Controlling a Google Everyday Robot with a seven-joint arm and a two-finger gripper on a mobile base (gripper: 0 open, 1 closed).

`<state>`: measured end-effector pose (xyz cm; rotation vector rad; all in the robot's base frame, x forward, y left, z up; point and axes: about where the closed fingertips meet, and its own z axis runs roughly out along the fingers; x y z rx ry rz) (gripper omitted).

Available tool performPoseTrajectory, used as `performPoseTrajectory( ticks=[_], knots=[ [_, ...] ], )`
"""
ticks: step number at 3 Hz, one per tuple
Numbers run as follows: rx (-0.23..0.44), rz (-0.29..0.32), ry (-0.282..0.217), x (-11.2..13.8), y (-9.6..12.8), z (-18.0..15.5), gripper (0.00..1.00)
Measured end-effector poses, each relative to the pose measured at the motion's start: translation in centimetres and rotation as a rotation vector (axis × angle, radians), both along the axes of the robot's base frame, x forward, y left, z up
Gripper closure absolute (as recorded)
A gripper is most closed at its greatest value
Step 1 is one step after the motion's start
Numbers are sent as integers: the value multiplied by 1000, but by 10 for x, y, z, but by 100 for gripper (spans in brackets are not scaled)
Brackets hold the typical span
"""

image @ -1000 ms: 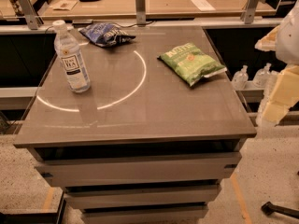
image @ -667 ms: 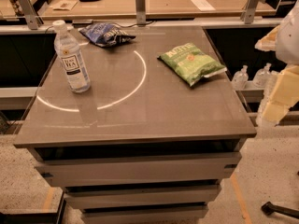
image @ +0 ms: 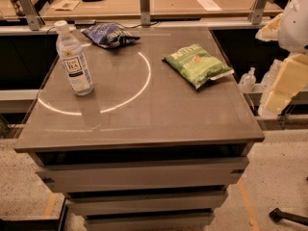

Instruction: Move blue chip bag near blue plastic bottle

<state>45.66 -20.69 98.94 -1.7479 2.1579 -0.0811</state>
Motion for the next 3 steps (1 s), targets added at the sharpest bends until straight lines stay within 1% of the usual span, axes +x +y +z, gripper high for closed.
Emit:
performPoseTrajectory(
  ticks=[1,2,3],
  knots=[
    [67,41,-17,17,17,4,0],
    [158,78,-87,4,43,13,0],
    [179,19,-159,-5,55,-4,0]
  ],
)
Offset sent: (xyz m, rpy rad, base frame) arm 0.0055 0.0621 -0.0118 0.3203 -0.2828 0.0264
